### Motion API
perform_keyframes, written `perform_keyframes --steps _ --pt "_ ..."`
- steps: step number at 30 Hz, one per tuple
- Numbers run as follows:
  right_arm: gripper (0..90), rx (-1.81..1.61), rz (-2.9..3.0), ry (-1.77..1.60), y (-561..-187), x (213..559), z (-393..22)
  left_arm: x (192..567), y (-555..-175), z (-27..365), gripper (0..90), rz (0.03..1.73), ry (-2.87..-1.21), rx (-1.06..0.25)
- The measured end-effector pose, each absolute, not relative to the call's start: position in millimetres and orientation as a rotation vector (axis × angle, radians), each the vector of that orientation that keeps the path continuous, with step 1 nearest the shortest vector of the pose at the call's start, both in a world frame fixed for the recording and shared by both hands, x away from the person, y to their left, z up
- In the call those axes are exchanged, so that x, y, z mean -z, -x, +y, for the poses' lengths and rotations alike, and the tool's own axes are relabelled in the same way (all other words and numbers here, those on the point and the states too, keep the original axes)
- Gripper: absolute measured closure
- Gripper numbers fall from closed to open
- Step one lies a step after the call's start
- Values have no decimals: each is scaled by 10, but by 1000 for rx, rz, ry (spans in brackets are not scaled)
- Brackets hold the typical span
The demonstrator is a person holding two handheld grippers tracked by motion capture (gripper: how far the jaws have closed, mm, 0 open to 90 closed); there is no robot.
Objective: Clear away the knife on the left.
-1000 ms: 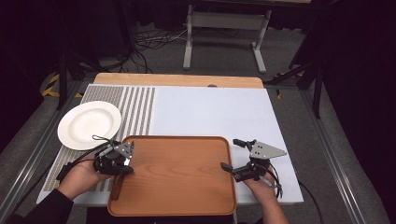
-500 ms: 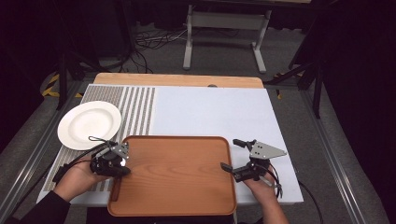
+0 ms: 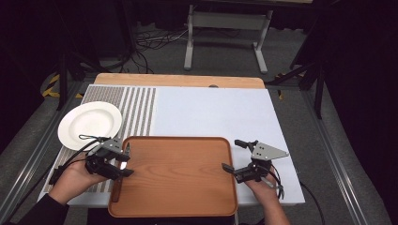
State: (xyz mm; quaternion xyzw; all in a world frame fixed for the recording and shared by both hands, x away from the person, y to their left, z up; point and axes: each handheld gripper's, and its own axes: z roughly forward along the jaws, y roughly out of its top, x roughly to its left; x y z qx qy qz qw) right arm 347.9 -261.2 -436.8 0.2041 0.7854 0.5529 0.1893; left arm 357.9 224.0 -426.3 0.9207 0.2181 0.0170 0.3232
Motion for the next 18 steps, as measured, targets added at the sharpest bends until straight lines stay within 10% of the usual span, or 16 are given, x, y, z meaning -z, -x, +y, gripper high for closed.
perform_keyframes --steps 18 --pt "28 -1561 2198 -580 -3477 4365 -2619 4237 -3411 2679 53 584 -2015 -283"
